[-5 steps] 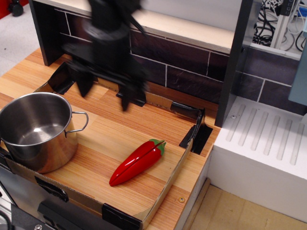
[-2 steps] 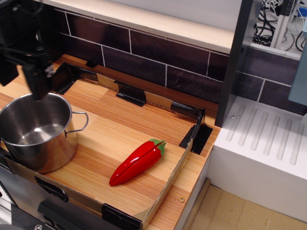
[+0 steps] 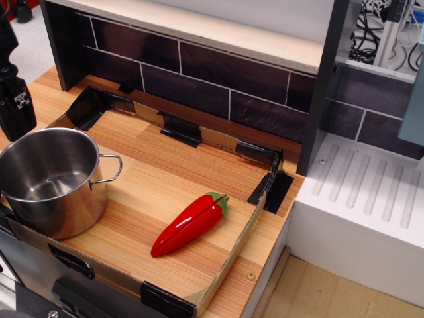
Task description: Topple metal pot
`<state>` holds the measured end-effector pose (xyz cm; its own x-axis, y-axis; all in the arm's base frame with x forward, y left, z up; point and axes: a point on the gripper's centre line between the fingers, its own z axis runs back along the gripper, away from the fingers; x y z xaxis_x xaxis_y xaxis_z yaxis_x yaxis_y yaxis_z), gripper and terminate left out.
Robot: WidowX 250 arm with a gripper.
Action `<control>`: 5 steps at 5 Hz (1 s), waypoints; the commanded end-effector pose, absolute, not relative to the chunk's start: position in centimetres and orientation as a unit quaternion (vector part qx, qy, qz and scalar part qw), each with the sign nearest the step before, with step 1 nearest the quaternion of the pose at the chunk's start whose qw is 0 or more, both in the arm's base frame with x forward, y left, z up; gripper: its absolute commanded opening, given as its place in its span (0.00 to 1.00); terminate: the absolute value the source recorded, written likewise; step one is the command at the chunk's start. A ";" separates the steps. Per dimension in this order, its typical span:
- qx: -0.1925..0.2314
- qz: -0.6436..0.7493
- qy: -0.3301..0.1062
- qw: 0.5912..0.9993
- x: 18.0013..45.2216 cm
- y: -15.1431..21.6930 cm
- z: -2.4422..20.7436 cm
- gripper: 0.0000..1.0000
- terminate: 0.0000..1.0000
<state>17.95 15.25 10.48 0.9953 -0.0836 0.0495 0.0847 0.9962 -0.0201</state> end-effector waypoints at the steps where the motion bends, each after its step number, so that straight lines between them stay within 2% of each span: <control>1: 0.010 -0.048 -0.022 0.999 19.3 16.0 8.4 1.00 0.00; 2: 0.009 -0.044 -0.019 0.999 19.7 16.0 7.9 1.00 0.00; 4: 0.035 -0.039 -0.001 0.999 19.9 16.0 6.0 1.00 0.00; 5: 0.036 -0.039 0.001 0.999 19.8 15.9 5.8 0.00 0.00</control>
<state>19.11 15.37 5.28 0.9971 -0.0727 -0.0213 0.0738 0.9959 0.0518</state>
